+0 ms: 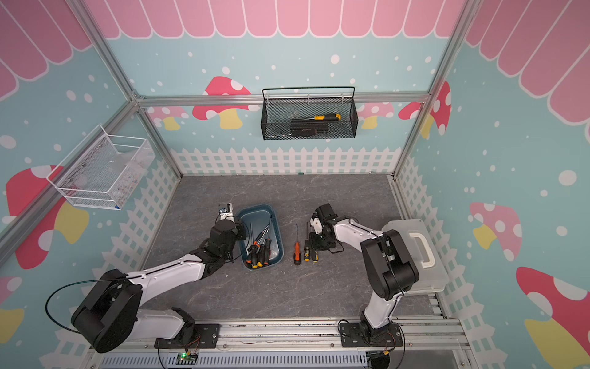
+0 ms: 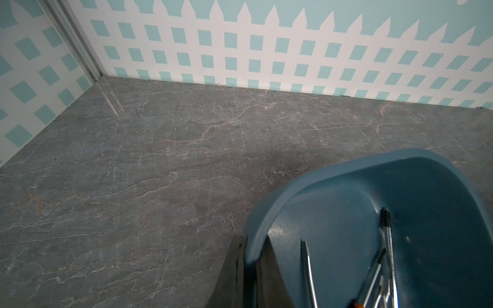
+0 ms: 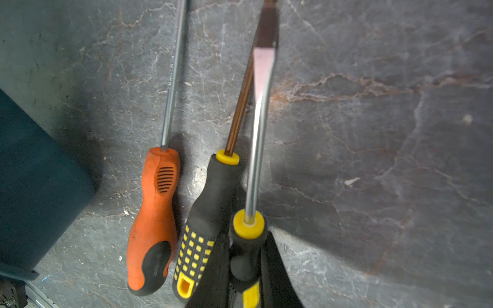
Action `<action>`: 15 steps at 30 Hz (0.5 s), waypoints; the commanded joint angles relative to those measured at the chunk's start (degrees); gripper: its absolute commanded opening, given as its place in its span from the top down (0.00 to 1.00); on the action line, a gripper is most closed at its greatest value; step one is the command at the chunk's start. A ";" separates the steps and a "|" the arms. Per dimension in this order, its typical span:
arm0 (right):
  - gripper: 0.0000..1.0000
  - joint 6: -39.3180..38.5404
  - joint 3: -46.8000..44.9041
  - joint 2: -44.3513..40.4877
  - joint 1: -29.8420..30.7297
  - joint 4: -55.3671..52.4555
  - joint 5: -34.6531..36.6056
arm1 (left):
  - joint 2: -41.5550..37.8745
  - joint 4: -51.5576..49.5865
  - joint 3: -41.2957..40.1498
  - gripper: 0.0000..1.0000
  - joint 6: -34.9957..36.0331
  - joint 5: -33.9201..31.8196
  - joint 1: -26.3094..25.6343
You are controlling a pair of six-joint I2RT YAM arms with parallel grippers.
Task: Take out the screwdriver from the storage box
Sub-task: Place the screwdriver at the center of the board.
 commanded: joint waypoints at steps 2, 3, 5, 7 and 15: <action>1.00 0.37 0.28 2.27 -0.63 2.32 -0.69 | -1.54 -2.23 -1.12 1.00 2.01 0.83 -0.06; 1.00 0.45 0.19 2.57 -0.72 2.51 -0.86 | -1.92 -2.44 -1.13 1.00 2.03 0.83 -0.13; 1.00 0.54 -0.06 2.96 -0.89 3.01 -1.13 | -2.76 -3.06 -0.97 1.00 2.29 0.74 -0.14; 1.00 0.72 -0.45 3.15 -0.99 3.57 -1.42 | -3.35 -3.42 -0.95 1.00 2.63 0.50 -0.12; 0.84 1.33 -1.66 2.72 -1.42 5.08 -2.76 | -3.23 -3.65 -0.65 1.00 2.39 0.70 -0.28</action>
